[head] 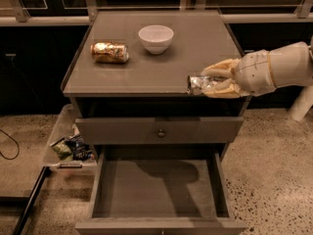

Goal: Pick redbull can from middle drawer and place on counter

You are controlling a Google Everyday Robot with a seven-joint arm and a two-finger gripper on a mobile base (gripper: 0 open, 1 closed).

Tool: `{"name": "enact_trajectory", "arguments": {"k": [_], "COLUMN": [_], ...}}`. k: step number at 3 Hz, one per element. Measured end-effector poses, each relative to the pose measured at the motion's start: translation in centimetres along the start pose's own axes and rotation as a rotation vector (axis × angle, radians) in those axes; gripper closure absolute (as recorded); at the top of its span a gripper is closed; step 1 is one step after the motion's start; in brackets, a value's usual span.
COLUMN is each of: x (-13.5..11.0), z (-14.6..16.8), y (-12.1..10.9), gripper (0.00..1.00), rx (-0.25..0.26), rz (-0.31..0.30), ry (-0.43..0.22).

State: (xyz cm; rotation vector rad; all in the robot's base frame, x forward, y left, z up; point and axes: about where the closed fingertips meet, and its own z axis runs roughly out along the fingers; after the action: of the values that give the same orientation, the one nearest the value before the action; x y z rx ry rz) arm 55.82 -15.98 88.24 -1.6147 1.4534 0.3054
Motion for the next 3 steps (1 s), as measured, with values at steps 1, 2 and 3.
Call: {"name": "enact_trajectory", "arguments": {"k": [1, 2, 3], "x": [0.0, 1.1, 1.8], "z": [0.0, 0.1, 0.3], "y": [0.0, -0.6, -3.4], "gripper": [1.0, 1.0, 1.0], "rx": [0.003, 0.038, 0.072], "rz": [-0.001, 0.005, 0.016], "ry": [0.0, 0.023, 0.03]}}
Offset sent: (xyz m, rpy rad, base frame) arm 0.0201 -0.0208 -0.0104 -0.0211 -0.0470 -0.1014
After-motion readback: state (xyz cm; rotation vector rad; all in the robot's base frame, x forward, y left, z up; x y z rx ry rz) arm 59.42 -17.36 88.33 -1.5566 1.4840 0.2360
